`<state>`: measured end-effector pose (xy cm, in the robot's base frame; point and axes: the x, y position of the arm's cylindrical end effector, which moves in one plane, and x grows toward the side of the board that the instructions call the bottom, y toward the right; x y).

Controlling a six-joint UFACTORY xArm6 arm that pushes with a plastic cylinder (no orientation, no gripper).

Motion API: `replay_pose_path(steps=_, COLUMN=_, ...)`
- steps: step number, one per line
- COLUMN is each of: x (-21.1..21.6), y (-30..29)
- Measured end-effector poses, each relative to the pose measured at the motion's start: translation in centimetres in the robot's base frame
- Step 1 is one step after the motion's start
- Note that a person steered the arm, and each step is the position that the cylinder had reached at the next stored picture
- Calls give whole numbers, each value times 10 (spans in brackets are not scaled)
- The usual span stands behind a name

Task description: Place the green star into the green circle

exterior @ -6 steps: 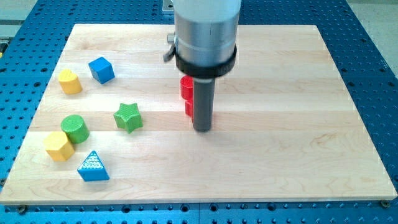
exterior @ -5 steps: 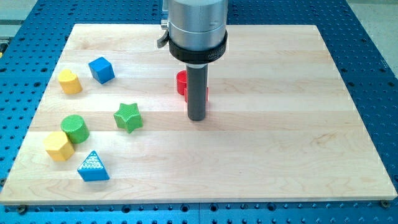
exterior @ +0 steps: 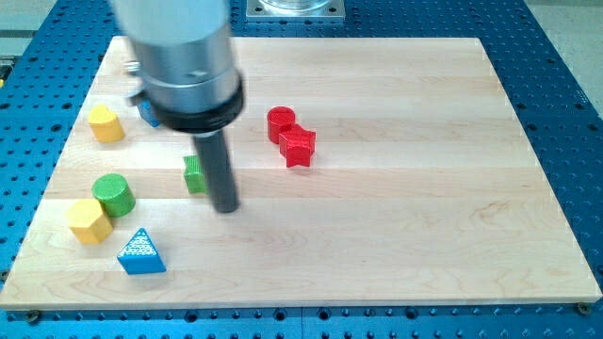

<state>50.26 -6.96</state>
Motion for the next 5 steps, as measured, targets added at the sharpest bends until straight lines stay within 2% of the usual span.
replay_pose_path(steps=1, x=-32, y=2)
replay_pose_path(steps=2, x=-31, y=-72)
replay_pose_path(steps=3, x=-61, y=-102)
replay_pose_path(steps=5, x=-89, y=-228)
